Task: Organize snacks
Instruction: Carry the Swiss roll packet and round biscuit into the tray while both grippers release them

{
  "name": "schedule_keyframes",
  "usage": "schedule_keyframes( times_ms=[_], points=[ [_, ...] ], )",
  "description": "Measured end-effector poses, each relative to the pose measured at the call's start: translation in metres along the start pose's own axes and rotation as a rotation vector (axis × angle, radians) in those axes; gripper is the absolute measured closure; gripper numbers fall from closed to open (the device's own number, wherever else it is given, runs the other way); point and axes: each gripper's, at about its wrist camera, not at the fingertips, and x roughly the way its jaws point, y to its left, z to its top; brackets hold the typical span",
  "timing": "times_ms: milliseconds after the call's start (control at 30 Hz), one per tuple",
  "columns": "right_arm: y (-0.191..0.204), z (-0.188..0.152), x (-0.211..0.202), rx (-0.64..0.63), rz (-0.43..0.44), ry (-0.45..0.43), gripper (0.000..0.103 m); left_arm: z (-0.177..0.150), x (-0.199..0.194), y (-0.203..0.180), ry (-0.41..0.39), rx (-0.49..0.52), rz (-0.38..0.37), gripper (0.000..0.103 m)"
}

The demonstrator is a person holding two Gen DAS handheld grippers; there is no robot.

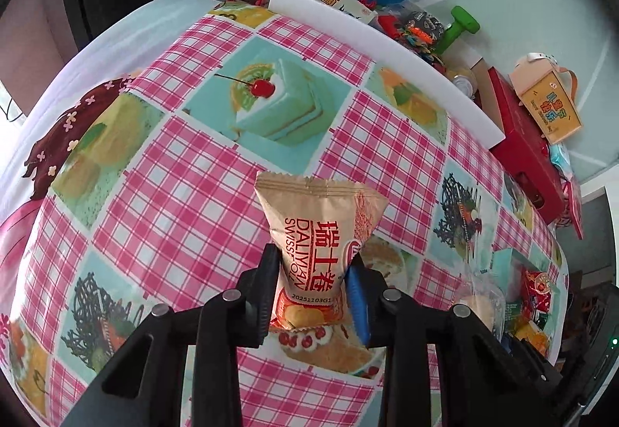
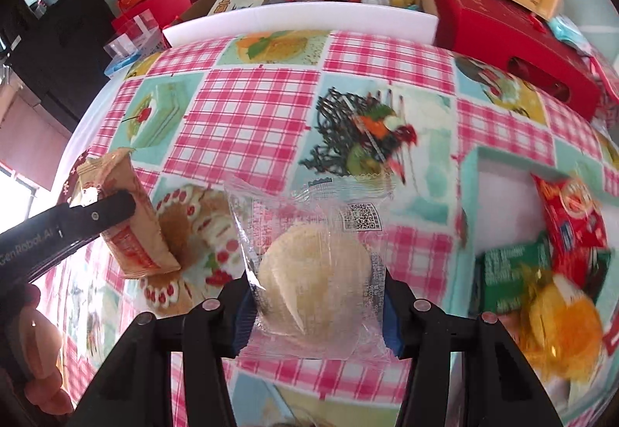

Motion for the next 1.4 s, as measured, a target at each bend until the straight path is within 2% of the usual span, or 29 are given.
schedule_keyframes(
  times_ms=[167, 300, 500, 867, 1167, 1400],
  points=[
    [-0.012, -0.026, -0.021, 0.054, 0.007, -0.039, 0.047, -0.019, -0.006, -0.004, 0.007, 0.001, -0.003, 0.069],
    [-0.011, -0.034, -0.032, 0.084, -0.004, -0.088, 0.047, -0.034, -0.014, -0.011, 0.004, 0.013, -0.011, 0.069],
    [-0.020, -0.051, -0.054, 0.097, -0.016, -0.140, 0.047, -0.046, -0.033, -0.038, -0.040, 0.070, -0.043, 0.069],
    [-0.049, -0.060, -0.080, 0.152, -0.027, -0.230, 0.047, -0.058, -0.055, -0.083, -0.101, 0.179, -0.063, 0.069],
    [-0.065, -0.069, -0.097, 0.191, -0.021, -0.264, 0.047, -0.072, -0.071, -0.110, -0.136, 0.245, -0.084, 0.069],
    [-0.091, -0.072, -0.116, 0.259, -0.041, -0.308, 0.047, -0.084, -0.082, -0.134, -0.151, 0.303, -0.147, 0.069]
  ],
)
